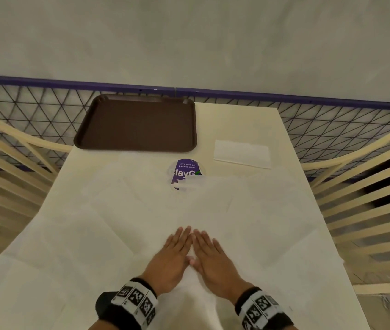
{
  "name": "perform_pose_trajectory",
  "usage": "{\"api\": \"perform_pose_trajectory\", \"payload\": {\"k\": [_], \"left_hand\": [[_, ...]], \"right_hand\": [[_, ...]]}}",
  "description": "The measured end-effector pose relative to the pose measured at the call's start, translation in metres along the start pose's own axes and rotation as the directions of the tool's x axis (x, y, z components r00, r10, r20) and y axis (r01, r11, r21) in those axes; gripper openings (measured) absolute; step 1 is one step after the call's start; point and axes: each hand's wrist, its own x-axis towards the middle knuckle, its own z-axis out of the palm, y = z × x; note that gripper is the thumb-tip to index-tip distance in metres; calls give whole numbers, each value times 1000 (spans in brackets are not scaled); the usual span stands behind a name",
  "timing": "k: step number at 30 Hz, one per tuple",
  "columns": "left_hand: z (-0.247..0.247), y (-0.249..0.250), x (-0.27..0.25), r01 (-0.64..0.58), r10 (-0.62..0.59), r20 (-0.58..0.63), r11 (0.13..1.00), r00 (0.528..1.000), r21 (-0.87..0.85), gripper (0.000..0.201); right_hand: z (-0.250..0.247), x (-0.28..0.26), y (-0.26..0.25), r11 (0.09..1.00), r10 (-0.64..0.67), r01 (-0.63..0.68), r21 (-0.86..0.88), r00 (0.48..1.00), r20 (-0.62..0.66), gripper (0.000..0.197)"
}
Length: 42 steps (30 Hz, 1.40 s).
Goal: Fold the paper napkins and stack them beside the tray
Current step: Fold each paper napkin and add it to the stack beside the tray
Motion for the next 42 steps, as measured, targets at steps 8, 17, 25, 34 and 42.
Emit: {"api": "perform_pose_trajectory", "payload": {"k": [8, 17, 25, 34, 42], "left_hand": [[-14, -35, -29, 79, -77, -24, 991, 997, 111, 64], [-70, -52, 66, 244, -228, 119, 960, 966, -139, 62], [-85, -65, 87, 417, -387, 356, 909, 851, -10, 55], [-103, -56, 66, 116, -149, -267, 984, 952, -135, 7], [-153, -17, 98, -96, -133, -378, 842, 916, -531, 14]], "right_hand": [[-14, -37, 49, 988, 130, -133, -73, 991, -41, 91], [-19, -37, 50, 984, 175, -174, -39, 984, 36, 101], [-21, -35, 52, 977, 182, -185, 108, 983, 36, 93], [-69, -19, 43, 969, 187, -118, 215, 924, -333, 56], [-145, 46, 32, 915, 143, -94, 392, 985, -97, 39]]}}
